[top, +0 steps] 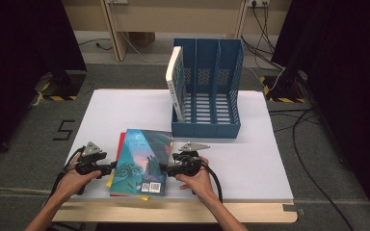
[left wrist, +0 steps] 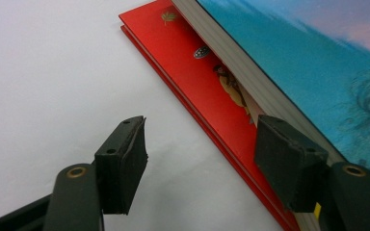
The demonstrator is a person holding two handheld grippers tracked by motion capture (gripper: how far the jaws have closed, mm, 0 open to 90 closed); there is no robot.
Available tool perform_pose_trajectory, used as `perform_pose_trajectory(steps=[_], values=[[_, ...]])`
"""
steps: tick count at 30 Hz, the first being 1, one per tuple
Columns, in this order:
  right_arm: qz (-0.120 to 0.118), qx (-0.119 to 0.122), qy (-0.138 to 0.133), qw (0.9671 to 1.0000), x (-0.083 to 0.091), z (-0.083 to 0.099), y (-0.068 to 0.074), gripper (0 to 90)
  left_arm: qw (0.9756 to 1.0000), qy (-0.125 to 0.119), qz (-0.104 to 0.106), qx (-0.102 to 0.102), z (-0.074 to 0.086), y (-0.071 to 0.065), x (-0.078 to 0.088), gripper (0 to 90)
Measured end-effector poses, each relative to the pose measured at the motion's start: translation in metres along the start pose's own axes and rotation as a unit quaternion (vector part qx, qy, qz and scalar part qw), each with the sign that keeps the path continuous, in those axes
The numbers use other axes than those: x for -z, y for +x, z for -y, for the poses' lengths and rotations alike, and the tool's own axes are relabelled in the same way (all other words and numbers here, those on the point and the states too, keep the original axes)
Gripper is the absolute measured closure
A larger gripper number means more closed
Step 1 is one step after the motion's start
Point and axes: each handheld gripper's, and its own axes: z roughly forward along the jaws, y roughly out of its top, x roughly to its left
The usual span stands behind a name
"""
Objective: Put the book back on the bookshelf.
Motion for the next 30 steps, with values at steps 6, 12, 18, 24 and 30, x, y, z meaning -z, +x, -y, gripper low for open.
perform_pose_trajectory(steps=[6,12,18,24,30], values=[[-0.014,-0.015,0.001,0.9998,-0.005,0.002,0.0,23.6,1.0,0.0,0.0,0.0,0.0,0.0,0.0,35.3],[-0.031,-0.035,0.007,0.9989,-0.01,0.004,0.002,20.8,1.0,-0.001,0.0,0.0,0.0,0.0,0.0,35.2],[-0.051,-0.052,0.01,0.9973,-0.014,0.004,-0.001,21.9,1.0,0.0,0.0,0.001,0.0,0.0,0.0,35.2],[-0.03,-0.02,-0.004,0.9993,-0.01,0.0,0.006,31.2,1.0,0.0,0.003,0.004,0.0,0.001,0.0,35.3],[-0.042,0.026,-0.035,0.9982,-0.006,-0.008,0.013,44.3,0.9999,-0.002,0.009,0.011,0.001,0.002,0.0,36.4]])
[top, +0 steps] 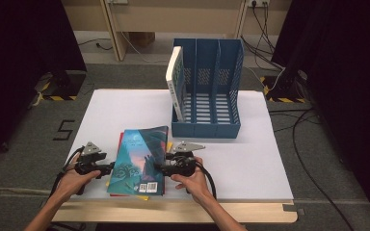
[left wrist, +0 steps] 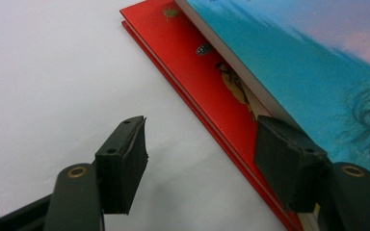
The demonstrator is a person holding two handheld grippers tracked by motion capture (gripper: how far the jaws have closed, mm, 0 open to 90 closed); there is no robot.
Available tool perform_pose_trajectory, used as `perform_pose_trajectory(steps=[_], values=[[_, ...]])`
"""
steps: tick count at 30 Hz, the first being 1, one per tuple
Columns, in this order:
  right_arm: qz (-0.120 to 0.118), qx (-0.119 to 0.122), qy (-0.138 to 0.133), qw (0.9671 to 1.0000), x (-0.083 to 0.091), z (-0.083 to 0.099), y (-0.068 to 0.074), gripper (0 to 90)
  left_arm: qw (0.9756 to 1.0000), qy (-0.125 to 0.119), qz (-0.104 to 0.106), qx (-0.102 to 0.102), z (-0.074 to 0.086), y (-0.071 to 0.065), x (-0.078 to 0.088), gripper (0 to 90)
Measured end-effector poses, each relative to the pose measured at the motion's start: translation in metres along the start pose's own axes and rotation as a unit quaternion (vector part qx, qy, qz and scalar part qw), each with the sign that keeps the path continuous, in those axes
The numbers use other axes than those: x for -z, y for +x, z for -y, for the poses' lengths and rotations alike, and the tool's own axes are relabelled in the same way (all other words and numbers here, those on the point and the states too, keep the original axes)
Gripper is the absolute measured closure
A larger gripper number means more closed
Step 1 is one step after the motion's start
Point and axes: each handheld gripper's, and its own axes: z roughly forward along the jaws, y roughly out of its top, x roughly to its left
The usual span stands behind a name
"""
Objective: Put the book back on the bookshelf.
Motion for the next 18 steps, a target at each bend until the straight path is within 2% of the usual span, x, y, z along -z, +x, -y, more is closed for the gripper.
perform_pose_trajectory(steps=[1,3,6,7,13,18], values=[[-0.012,-0.005,-0.001,0.9999,-0.001,-0.001,0.0,44.4,1.0,0.001,0.002,-0.002,0.0,0.0,0.0,38.2],[-0.018,0.005,0.009,0.9998,-0.004,-0.005,-0.001,44.1,1.0,-0.001,0.003,-0.007,0.0,0.0,0.0,40.2],[-0.035,-0.003,0.022,0.9991,-0.008,-0.008,-0.006,45.3,0.9999,-0.004,0.002,-0.014,0.0,-0.001,0.0,40.3],[-0.041,-0.012,0.028,0.9987,-0.01,-0.009,-0.008,46.1,0.9999,-0.005,0.003,-0.016,0.0,-0.001,0.0,40.6],[-0.051,-0.021,0.053,0.9971,-0.028,-0.016,-0.006,48.1,0.9997,-0.007,0.003,-0.022,0.0,-0.001,0.0,42.0],[-0.05,-0.035,0.049,0.997,-0.03,-0.019,-0.007,52.8,0.9997,-0.008,0.002,-0.023,0.0,-0.001,-0.001,41.9]])
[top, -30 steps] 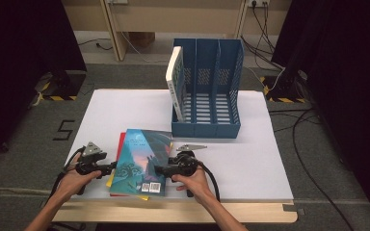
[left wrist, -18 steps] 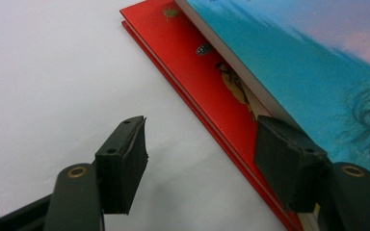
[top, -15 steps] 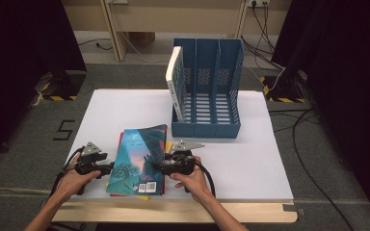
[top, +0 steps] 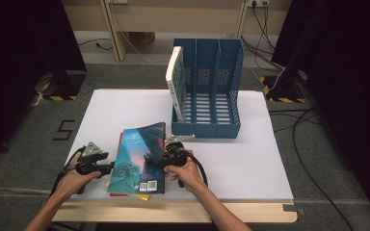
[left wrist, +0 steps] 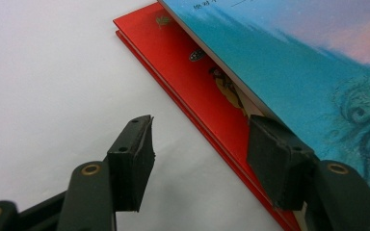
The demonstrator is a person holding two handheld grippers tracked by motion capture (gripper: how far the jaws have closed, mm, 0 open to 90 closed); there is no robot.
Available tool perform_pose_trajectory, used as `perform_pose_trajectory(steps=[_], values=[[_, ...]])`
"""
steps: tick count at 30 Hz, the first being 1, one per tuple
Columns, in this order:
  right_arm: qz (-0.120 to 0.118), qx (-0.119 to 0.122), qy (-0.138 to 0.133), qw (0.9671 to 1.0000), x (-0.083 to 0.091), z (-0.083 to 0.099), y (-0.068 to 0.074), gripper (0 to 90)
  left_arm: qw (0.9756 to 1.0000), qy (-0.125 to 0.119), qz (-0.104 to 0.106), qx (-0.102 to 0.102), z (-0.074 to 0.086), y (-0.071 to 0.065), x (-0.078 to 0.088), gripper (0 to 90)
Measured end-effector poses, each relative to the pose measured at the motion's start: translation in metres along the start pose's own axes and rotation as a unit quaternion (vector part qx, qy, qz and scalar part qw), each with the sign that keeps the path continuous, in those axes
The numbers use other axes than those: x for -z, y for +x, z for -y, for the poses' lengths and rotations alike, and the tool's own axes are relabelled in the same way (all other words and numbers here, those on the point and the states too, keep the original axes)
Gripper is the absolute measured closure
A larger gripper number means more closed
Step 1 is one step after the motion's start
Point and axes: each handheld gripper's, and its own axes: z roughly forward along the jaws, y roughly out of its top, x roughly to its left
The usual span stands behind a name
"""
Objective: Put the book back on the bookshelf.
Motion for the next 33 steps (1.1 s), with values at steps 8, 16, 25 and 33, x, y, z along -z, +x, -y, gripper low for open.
perform_pose_trajectory(steps=[8,16,25,33], values=[[0.011,0.049,-0.034,0.9982,0.01,-0.006,0.015,60.9,0.9999,-0.01,0.003,0.013,0.001,0.006,-0.001,29.0],[0.01,0.097,-0.061,0.9934,0.023,-0.011,0.024,64.5,0.9974,-0.023,0.028,0.062,0.003,0.016,0.001,19.9],[0.026,0.138,-0.121,0.9826,0.059,-0.015,0.031,71.7,0.9964,0.0,-0.04,0.074,0.008,0.03,0.0,19.2],[0.049,0.14,-0.159,0.9761,0.087,-0.015,0.03,74.4,0.9958,0.019,-0.064,0.062,0.012,0.034,-0.005,17.0]])
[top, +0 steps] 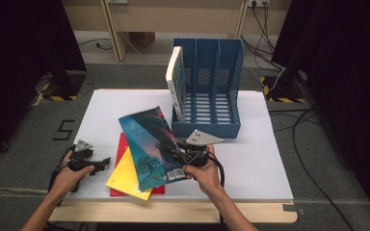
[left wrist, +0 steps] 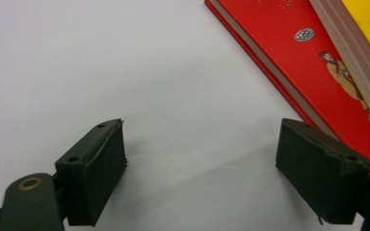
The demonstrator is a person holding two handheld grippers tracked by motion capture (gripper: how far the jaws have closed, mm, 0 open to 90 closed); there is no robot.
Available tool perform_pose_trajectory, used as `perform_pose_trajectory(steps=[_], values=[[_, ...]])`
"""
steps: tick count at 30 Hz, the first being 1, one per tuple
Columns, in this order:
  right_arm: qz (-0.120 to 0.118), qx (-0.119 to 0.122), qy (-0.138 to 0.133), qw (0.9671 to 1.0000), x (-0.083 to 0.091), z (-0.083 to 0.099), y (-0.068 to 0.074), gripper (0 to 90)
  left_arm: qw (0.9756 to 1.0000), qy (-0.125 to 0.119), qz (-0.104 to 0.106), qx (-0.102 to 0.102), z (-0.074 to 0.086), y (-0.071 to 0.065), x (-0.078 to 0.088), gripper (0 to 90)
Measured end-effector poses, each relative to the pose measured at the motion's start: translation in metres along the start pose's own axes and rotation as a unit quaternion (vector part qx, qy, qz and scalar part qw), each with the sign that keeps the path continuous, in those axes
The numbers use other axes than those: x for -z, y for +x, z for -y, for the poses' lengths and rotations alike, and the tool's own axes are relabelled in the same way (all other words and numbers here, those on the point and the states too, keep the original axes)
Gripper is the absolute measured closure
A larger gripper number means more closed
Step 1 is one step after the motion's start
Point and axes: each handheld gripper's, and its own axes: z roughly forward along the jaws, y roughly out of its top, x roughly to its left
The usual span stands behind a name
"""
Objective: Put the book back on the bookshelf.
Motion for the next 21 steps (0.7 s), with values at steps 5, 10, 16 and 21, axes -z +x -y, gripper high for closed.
perform_pose_trajectory(steps=[5,10,16,21], values=[[-0.003,-0.001,-0.019,0.9998,0.007,-0.004,-0.002,74.4,1.0,0.0,0.003,-0.003,0.0,0.0,0.0,15.9],[0.009,0.024,-0.058,0.998,0.021,-0.011,-0.001,74.4,1.0,-0.001,0.006,-0.004,0.001,0.001,0.0,15.5],[0.038,0.054,-0.091,0.9937,0.045,-0.011,-0.008,74.8,1.0,0.0,0.007,-0.007,0.001,0.001,0.0,14.8],[0.066,0.068,-0.093,0.991,0.062,-0.001,-0.017,74.8,1.0,-0.001,0.007,-0.004,0.001,0.001,0.0,14.5]])
